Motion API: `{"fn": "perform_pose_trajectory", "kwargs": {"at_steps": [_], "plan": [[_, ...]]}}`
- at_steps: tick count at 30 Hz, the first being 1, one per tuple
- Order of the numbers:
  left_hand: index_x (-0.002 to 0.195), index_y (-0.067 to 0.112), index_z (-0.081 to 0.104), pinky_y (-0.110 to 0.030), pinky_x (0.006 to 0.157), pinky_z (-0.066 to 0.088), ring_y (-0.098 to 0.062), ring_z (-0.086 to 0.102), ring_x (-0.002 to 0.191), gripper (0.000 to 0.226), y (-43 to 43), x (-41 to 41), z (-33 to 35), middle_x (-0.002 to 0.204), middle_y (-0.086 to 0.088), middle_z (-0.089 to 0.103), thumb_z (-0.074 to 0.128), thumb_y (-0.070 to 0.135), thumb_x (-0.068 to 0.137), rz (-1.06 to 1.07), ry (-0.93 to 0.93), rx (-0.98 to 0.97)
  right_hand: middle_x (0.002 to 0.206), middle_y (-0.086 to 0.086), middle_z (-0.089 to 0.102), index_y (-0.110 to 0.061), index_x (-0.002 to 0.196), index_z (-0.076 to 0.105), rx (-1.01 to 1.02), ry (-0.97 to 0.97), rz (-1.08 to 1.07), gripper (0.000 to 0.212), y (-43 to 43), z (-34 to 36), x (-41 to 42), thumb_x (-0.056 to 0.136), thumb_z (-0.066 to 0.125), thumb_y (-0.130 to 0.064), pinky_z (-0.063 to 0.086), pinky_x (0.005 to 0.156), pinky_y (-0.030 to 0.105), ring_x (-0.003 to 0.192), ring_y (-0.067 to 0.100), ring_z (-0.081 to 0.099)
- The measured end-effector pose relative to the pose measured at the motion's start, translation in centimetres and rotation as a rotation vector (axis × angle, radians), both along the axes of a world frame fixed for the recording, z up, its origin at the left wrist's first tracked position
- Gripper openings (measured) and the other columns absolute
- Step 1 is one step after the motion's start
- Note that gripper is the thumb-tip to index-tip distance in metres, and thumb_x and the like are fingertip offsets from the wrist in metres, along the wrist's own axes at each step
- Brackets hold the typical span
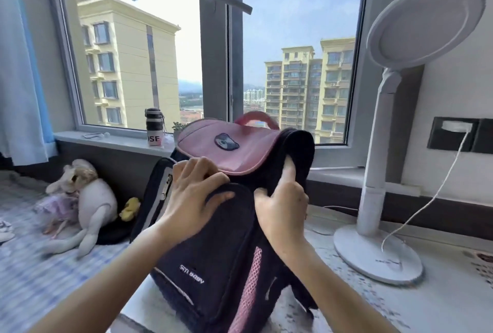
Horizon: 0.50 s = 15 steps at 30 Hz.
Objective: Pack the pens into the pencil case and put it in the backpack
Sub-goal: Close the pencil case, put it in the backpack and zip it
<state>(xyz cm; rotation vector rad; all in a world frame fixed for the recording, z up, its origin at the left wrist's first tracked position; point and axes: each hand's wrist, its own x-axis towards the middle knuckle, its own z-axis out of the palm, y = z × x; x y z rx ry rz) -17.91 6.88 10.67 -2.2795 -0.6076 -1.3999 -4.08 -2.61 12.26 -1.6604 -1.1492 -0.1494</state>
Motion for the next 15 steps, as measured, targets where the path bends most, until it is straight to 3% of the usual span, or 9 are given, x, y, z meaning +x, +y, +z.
{"fn": "perform_pose_trajectory", "kwargs": {"at_steps": [3,6,8,11,15], "plan": [[0.085,0.021,0.061,-0.038,0.094,0.026,-0.026,0.045,0.101,0.016,0.8,0.6,-0.4,0.102,-0.006,0.052,0.062,0.036,0.08,0.051,-0.067,0.12,0.105,0.012,0.069,-0.012,0.137,0.04,0.119,0.083,0.21,0.068,2.8,1.2,1.2,0.074,0.056,0.004,0.047,0.089,0.037,0.099,0.032,0.062],[0.08,0.016,0.062,-0.046,0.1,0.03,-0.029,0.051,0.108,0.014,2.0,2.6,-0.6,0.112,-0.011,0.058,0.067,0.029,0.081,0.146,-0.017,0.126,0.096,0.005,0.066,-0.013,0.125,0.048,0.096,0.077,0.331,0.061,6.5,2.2,3.4,0.069,0.052,0.01,0.05,0.081,0.035,0.094,0.029,0.062],[0.08,0.015,0.062,-0.044,0.099,0.032,-0.027,0.055,0.108,0.013,3.2,3.7,-0.7,0.114,-0.009,0.062,0.066,0.027,0.082,0.144,0.054,0.073,0.093,0.004,0.063,-0.012,0.12,0.049,0.035,0.064,0.309,0.055,8.2,2.1,4.6,0.069,0.052,0.01,0.048,0.078,0.034,0.094,0.03,0.061],[0.082,0.017,0.062,-0.039,0.097,0.035,-0.021,0.057,0.11,0.011,5.5,4.7,-0.3,0.115,-0.003,0.064,0.063,0.028,0.083,0.024,0.138,-0.029,0.105,0.01,0.066,-0.01,0.123,0.048,-0.043,0.072,0.232,0.049,9.8,0.9,6.5,0.076,0.055,0.003,0.046,0.084,0.034,0.101,0.031,0.06],[0.078,0.018,0.062,-0.035,0.098,0.035,-0.015,0.057,0.106,0.017,8.3,4.9,2.0,0.113,0.005,0.065,0.063,0.034,0.077,-0.05,0.125,-0.242,0.112,0.013,0.066,-0.014,0.129,0.046,-0.176,0.056,0.262,0.041,10.7,-0.3,8.1,0.089,0.05,-0.01,0.046,0.091,0.036,0.107,0.031,0.058]]}}
